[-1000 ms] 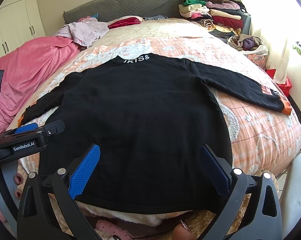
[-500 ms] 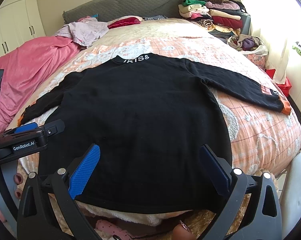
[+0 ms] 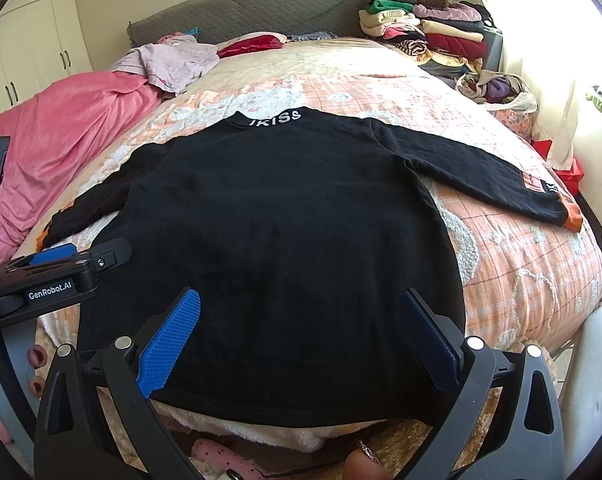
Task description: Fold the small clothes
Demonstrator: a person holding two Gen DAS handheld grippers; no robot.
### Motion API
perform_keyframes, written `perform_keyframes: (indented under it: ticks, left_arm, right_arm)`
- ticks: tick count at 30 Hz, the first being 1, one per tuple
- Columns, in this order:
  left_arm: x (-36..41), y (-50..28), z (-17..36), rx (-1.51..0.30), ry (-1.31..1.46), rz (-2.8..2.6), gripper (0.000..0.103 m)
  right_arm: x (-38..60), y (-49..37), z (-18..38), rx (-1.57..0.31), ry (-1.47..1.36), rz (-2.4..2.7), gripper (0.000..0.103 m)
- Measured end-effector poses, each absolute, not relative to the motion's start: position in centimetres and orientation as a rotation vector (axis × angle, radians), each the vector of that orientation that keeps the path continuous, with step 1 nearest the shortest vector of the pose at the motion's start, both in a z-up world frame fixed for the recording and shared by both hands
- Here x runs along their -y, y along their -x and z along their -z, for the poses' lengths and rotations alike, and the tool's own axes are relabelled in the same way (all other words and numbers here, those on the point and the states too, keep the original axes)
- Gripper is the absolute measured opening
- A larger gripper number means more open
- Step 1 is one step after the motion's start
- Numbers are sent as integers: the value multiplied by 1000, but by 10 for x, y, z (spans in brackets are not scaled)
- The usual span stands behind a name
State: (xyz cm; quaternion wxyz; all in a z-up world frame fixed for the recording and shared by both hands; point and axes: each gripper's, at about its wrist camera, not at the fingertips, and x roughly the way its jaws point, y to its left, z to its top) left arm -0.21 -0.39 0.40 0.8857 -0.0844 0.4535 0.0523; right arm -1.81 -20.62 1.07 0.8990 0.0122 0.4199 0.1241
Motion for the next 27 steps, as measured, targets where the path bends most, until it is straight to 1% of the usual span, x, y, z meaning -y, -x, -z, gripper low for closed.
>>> perform_keyframes:
  ticks: [17,27]
  left_arm:
    - [5,-2,-5,-942,160,-106,94]
    - [5,-17,-6,-938,155,-106,94]
  right_arm:
    - [207,17,-12,-874,-21,-258,99]
    - [211,0,-13,-882,-24,-242,99]
